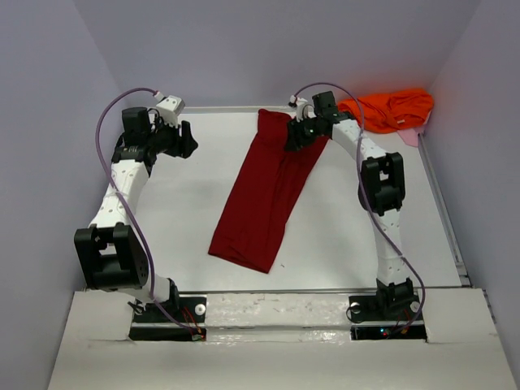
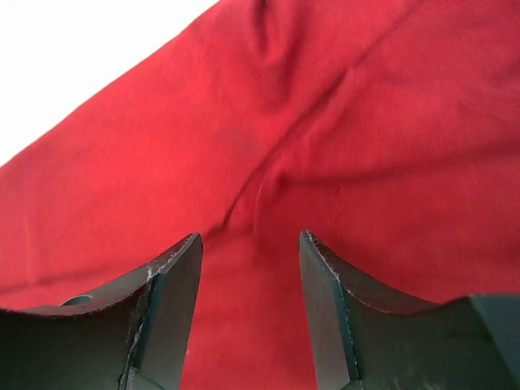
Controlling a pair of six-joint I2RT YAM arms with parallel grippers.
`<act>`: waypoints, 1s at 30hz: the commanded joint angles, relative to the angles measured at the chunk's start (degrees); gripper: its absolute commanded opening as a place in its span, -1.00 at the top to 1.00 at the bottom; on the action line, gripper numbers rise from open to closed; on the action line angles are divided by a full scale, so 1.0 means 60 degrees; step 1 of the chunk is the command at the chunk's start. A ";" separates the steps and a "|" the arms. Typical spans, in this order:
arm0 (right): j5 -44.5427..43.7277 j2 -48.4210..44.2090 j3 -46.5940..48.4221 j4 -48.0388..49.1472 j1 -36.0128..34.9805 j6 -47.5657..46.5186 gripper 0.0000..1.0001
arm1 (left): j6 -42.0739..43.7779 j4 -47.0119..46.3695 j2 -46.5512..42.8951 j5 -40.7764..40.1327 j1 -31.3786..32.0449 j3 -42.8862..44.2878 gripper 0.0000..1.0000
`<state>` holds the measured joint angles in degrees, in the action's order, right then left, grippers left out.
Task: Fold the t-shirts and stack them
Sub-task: Rotate the rectangle-folded T-shirt at the center of the board.
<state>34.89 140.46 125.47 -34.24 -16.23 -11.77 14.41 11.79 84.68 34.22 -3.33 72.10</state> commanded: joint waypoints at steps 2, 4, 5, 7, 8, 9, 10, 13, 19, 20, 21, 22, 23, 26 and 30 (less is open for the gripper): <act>-0.0908 -0.1963 -0.1133 0.0695 -0.0078 -0.0456 -0.09 | -0.0044 -0.1028 -0.0506 -0.0839 -0.0001 -0.0107 -0.31; -0.1112 -0.2330 -0.1850 0.0872 -0.0078 -0.0383 -0.10 | -0.0044 -0.0926 -0.0462 -0.0971 0.0013 -0.0063 -0.31; -0.1114 -0.2331 -0.1970 0.0872 -0.0078 -0.0382 -0.10 | -0.0044 -0.0925 -0.0476 -0.0957 -0.0001 -0.0063 -0.31; -0.1697 -0.2303 -0.2146 0.0872 -0.0078 -0.0280 -0.09 | -0.0102 -0.0940 -0.0578 -0.0753 -0.0001 -0.0136 -0.31; -0.2004 -0.2230 -0.2277 0.0858 -0.0078 -0.0265 -0.10 | -0.0190 -0.1056 -0.0724 -0.0679 -0.0001 -0.0194 -0.32; -0.2123 -0.2055 -0.2322 0.0858 -0.0078 -0.0265 -0.10 | -0.0234 -0.1115 -0.0783 -0.0577 -0.0001 -0.0282 -0.32; -0.2240 -0.1923 -0.2352 0.0843 -0.0078 -0.0236 -0.09 | -0.0278 -0.1159 -0.0828 -0.0503 -0.0001 -0.0311 -0.32; -0.2593 -0.1397 -0.2119 0.0683 -0.0078 0.0013 -0.08 | -0.0337 -0.1145 -0.0916 -0.0429 -0.0001 -0.0341 -0.32; -0.2212 -0.0371 -0.1167 0.0155 -0.0078 0.0686 -0.08 | -0.0381 -0.1072 -0.1033 -0.0254 -0.0001 -0.0400 -0.33; -0.2241 -0.0253 -0.1079 0.0126 -0.0078 0.0745 -0.08 | -0.0395 -0.1072 -0.1048 -0.0254 -0.0001 -0.0400 -0.33; -0.2329 -0.0150 -0.0889 0.0009 -0.0078 0.0818 -0.08 | -0.0396 -0.1057 -0.1033 -0.0239 -0.0001 -0.0400 -0.33; -0.2358 -0.0062 -0.0800 -0.0035 -0.0078 0.0863 -0.08 | -0.0381 -0.1057 -0.1048 -0.0239 -0.0001 -0.0414 -0.33; -0.2460 0.0142 -0.0669 -0.0166 -0.0078 0.0892 -0.08 | -0.0395 -0.1057 -0.1062 -0.0224 -0.0001 -0.0429 -0.33; -0.2578 0.0668 0.0077 -0.0561 -0.0078 0.0951 -0.09 | -0.0425 -0.1072 -0.1077 -0.0122 -0.0001 -0.0473 -0.33; -0.2140 0.1563 0.1512 -0.1251 -0.0078 0.1024 -0.10 | -0.0425 -0.1057 -0.1063 0.0024 -0.0001 -0.0517 -0.33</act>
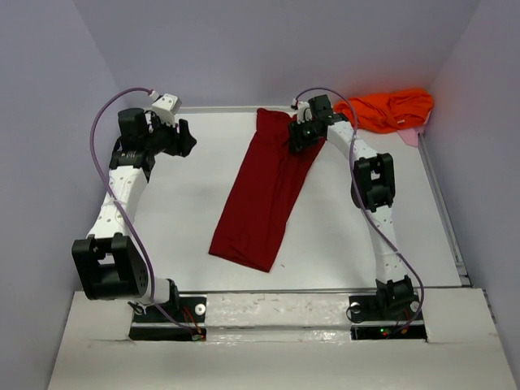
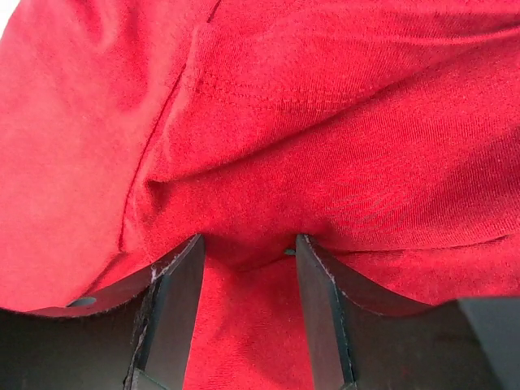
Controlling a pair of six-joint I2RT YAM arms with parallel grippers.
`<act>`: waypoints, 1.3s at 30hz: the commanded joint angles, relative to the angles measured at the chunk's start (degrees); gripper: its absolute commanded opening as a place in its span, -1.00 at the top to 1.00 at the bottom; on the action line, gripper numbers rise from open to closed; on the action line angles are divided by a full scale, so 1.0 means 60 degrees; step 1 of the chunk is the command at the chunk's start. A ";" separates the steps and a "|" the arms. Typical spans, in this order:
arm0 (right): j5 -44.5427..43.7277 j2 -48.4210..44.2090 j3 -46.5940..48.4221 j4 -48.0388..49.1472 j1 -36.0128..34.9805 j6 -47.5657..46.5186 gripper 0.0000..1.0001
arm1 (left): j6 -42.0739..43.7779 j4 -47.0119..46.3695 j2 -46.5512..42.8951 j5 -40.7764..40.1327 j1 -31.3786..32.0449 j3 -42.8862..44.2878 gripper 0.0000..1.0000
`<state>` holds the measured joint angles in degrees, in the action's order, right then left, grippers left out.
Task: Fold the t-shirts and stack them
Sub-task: Rotate the rectangle-folded T-shirt at the center of the board.
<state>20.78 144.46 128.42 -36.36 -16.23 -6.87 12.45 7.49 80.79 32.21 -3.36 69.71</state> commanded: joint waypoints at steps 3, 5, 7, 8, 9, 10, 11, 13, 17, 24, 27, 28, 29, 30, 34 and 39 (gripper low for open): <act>0.0755 0.1380 0.1813 -0.0986 -0.0078 0.0208 -0.11 | -0.0097 -0.0310 -0.0356 0.0374 0.0003 -0.0091 -0.33; 0.1091 0.1557 0.2324 -0.0913 -0.0078 0.0135 -0.12 | -0.0053 -0.0295 -0.0312 0.0433 0.0003 -0.0076 -0.33; 0.1195 0.1602 0.2473 -0.0753 -0.0078 0.0135 -0.13 | -0.0053 -0.0310 -0.0297 0.0418 0.0003 -0.0090 -0.33; 0.1413 0.1543 0.2503 -0.0607 -0.0078 0.0077 -0.13 | -0.0068 -0.0310 -0.0282 0.0418 0.0003 -0.0090 -0.33; 0.1560 0.1441 0.2459 -0.0576 -0.0078 0.0033 -0.13 | -0.0068 -0.0296 -0.0282 0.0418 0.0003 -0.0105 -0.33; 0.1649 0.1121 0.2401 -0.0547 -0.0078 0.0032 -0.13 | -0.0053 -0.0310 -0.0340 0.0389 0.0003 -0.0134 -0.33; 0.1708 0.0901 0.2284 -0.0532 -0.0078 0.0018 -0.13 | -0.0053 -0.0310 -0.0384 0.0360 0.0003 -0.0163 -0.33; 0.2132 0.0257 0.1525 -0.0532 -0.0078 -0.0172 -0.13 | 0.0035 -0.0354 -0.0472 0.0331 0.0003 -0.0178 -0.33; 0.2557 -0.1909 -0.0744 -0.0517 -0.0165 -0.0625 -0.14 | 0.0678 -0.0632 -0.0882 -0.0006 -0.0158 -0.0528 -0.33; 0.2850 -0.5327 -0.5330 -0.0035 -0.0635 -0.1402 -0.11 | 0.0343 -0.2081 -0.1454 0.0697 -0.1448 -0.2566 -0.35; 0.3578 -0.6263 -0.6792 0.0360 -0.0723 -0.1782 -0.12 | 0.0269 -0.2915 -0.1761 0.0872 -0.1638 -0.3954 -0.35; 0.3685 -0.6613 -0.7118 0.0782 -0.0810 -0.1799 -0.13 | 0.0197 -0.3498 -0.1965 0.0916 -0.1667 -0.4668 -0.35; 0.3744 -0.6747 -0.7426 0.0960 -0.0970 -0.1741 -0.13 | 0.0123 -0.3677 -0.2025 0.1032 -0.1711 -0.4951 -0.35; 0.3904 -0.6792 -0.7777 0.1020 -0.1073 -0.1813 -0.14 | 0.0108 -0.3781 -0.2083 0.1222 -0.1769 -0.5128 -0.35; 0.3687 -0.6603 -0.8131 0.1240 -0.1834 -0.1857 -0.12 | 0.0299 -0.3884 -0.2070 0.1429 -0.2062 -0.5203 -0.37; 0.3014 -0.5813 -0.8030 0.1475 -0.3006 -0.1828 -0.09 | -0.0067 -0.3957 -0.1864 0.1284 -0.2107 -0.5042 -0.37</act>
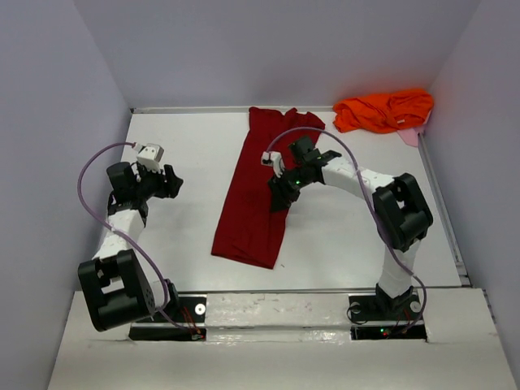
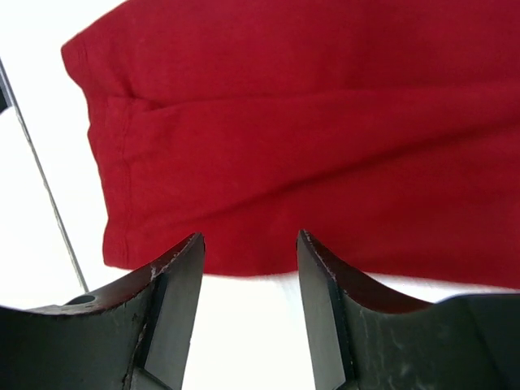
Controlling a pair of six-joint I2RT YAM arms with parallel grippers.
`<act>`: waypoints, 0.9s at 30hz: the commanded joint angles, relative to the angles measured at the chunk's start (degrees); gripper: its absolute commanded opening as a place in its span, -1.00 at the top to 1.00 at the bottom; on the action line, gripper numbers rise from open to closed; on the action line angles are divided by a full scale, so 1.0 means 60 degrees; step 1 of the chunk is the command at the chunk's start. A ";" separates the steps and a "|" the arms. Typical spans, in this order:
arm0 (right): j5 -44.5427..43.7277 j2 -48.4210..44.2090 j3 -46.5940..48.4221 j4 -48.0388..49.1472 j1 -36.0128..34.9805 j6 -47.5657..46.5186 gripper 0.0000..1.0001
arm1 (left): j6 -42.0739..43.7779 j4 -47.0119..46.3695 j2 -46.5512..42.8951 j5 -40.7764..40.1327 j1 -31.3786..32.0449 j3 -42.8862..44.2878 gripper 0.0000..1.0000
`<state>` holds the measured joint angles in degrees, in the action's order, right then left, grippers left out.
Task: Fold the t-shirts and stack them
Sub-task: Rotate the rectangle-folded T-shirt at the center of the board.
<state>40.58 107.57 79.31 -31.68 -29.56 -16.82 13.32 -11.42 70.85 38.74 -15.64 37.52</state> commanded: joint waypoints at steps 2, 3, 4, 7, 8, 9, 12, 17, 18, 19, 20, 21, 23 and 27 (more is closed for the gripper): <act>-0.0521 0.0528 0.0447 0.0637 -0.1397 -0.0185 -0.08 | -0.0184 -0.0952 -0.0454 -0.0405 -0.0060 0.0266 -0.37; -0.0682 0.0703 0.0551 0.0622 -0.1561 -0.0185 -0.08 | -0.0184 -0.1055 -0.0572 -0.0596 -0.0060 0.0208 -0.37; -0.0669 0.0792 0.0639 0.0637 -0.1707 -0.0171 -0.08 | -0.0199 -0.1172 -0.0660 -0.0815 -0.0060 0.0106 -0.38; -0.0771 0.1215 0.1048 0.0578 -0.2191 0.0020 -0.08 | -0.0184 -0.1159 -0.0836 -0.0890 -0.0060 0.0002 -0.39; -0.0801 0.1304 0.1209 0.0491 -0.2381 0.0121 -0.07 | -0.0112 -0.0970 -0.0779 -0.0919 -0.0060 0.0103 -0.39; -0.0801 0.1334 0.1211 0.0505 -0.2470 0.0151 -0.07 | -0.0111 -0.0910 -0.0749 -0.0963 -0.0060 0.0148 -0.39; -0.0946 0.1481 0.1138 0.0461 -0.2792 0.0108 -0.08 | -0.0096 -0.0778 -0.0617 -0.1096 -0.0074 0.0251 -0.38; -0.0786 0.1774 0.0744 0.0373 -0.2910 0.0108 -0.08 | -0.0096 -0.0660 -0.0602 -0.1110 -0.0060 0.0397 -0.39; -0.0873 0.1817 0.0669 0.0359 -0.2910 0.0064 -0.08 | -0.0082 -0.0646 -0.0617 -0.1110 -0.0060 0.0412 -0.39; -0.0874 0.1832 0.0582 0.0344 -0.2910 0.0035 -0.08 | -0.0096 -0.0645 -0.0631 -0.1096 -0.0060 0.0412 -0.39; -0.0903 0.1833 0.0421 0.0286 -0.2910 0.0006 -0.07 | -0.0082 -0.0645 -0.0617 -0.1081 -0.0060 0.0412 -0.39; -0.0947 0.1833 0.0362 0.0242 -0.2910 -0.0053 -0.08 | -0.0096 -0.0616 -0.0602 -0.1066 -0.0060 0.0427 -0.39; -0.1079 0.1876 0.0158 0.0081 -0.2910 -0.0170 -0.07 | -0.0082 -0.0587 -0.0558 -0.1037 -0.0060 0.0456 -0.39; -0.1430 0.1760 -0.0427 -0.0081 -0.2910 -0.0287 -0.06 | -0.0154 -0.0339 -0.0500 -0.1095 -0.0060 0.0646 -0.39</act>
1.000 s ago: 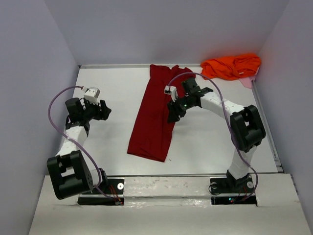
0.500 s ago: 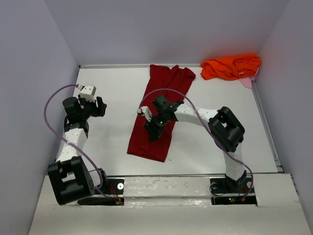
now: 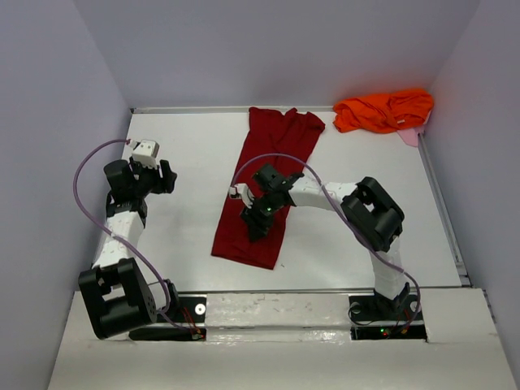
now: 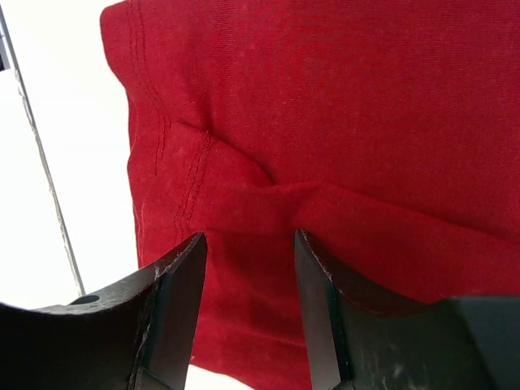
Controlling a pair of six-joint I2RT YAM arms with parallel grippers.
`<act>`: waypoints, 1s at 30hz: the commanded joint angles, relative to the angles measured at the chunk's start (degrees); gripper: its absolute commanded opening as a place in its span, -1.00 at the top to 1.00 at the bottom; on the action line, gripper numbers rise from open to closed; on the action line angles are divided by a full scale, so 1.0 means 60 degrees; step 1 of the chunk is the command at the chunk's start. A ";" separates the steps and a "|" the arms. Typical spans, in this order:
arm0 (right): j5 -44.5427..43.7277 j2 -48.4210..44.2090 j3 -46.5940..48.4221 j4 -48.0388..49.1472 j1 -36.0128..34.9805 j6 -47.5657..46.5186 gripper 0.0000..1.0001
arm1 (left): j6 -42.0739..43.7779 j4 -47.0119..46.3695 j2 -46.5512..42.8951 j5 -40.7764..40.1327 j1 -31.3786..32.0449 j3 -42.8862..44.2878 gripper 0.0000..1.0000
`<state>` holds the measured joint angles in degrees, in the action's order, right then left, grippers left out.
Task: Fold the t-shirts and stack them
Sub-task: Rotate the rectangle-folded T-shirt at the center of the board.
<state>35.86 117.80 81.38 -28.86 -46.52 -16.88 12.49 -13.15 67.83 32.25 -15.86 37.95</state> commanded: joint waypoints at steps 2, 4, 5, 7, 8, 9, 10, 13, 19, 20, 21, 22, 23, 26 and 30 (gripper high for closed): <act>-0.0878 -0.0208 -0.1082 -0.0580 -0.0083 -0.0350 -0.06 | -0.0060 0.0081 -0.0041 0.0030 -0.0023 0.0690 -0.39; -0.1199 -0.0529 -0.1463 -0.0624 -0.0083 -0.0394 -0.06 | -0.0060 0.0199 -0.0085 0.0191 -0.0023 0.0691 -0.39; -0.1259 -0.0618 -0.1537 -0.0653 -0.0083 -0.0379 -0.06 | -0.0046 0.0155 -0.0157 0.0206 -0.0023 0.0662 -0.39; -0.1420 -0.0809 -0.1742 -0.0770 0.0019 -0.0306 -0.06 | -0.0060 0.0155 -0.0158 0.0293 -0.0023 0.0647 -0.39; -0.1464 -0.0955 -0.1772 -0.0858 0.0019 -0.0306 -0.06 | -0.0046 0.0170 -0.0158 0.0323 -0.0023 0.0632 -0.39; -0.1566 -0.1014 -0.1772 -0.1033 0.0019 -0.0321 -0.06 | -0.0031 0.0170 -0.0144 0.0352 -0.0023 0.0632 -0.39; -0.1726 -0.1145 -0.1801 -0.1136 0.0106 -0.0321 -0.06 | -0.0017 0.0184 -0.0100 0.0411 -0.0023 0.0632 -0.39; -0.2064 -0.1395 -0.1874 -0.1415 0.0209 -0.0379 -0.06 | -0.0045 0.0213 -0.0070 0.0513 -0.0023 0.0661 -0.39; -0.1658 -0.2081 -0.1290 -0.1620 0.0414 -0.0394 -0.07 | 0.0233 0.0302 -0.0318 0.0224 -0.0009 0.0633 -0.36; -0.1553 -0.2273 -0.0868 -0.1664 0.0531 -0.0350 -0.07 | 0.0204 0.0258 -0.0653 0.0119 -0.0008 0.0647 -0.36; -0.1523 -0.2434 -0.0864 -0.1708 0.0532 -0.0335 -0.07 | 0.0203 0.0301 -0.0859 0.0046 -0.0008 0.0676 -0.36; -0.1726 -0.2755 -0.0487 -0.1723 0.0663 -0.0350 -0.08 | 0.0247 0.0316 -0.1064 0.0001 -0.0008 0.0734 -0.36; -0.1800 -0.2917 -0.0353 -0.1781 0.0751 -0.0408 -0.08 | 0.0262 0.0360 -0.1385 0.0059 -0.0008 0.0909 -0.36; -0.1947 -0.3750 -0.0424 -0.1884 0.1539 -0.0554 -0.12 | 0.0363 0.1493 -0.1492 0.0775 -0.0008 0.1754 -0.41; -0.2402 -0.4851 -0.1025 -0.1884 0.2041 -0.0614 -0.22 | 0.0701 0.3799 -0.0760 0.1817 -0.0023 0.3179 -0.42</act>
<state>24.25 95.18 76.03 -39.00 -36.56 -19.40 14.55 -1.37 60.97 36.77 -15.86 49.54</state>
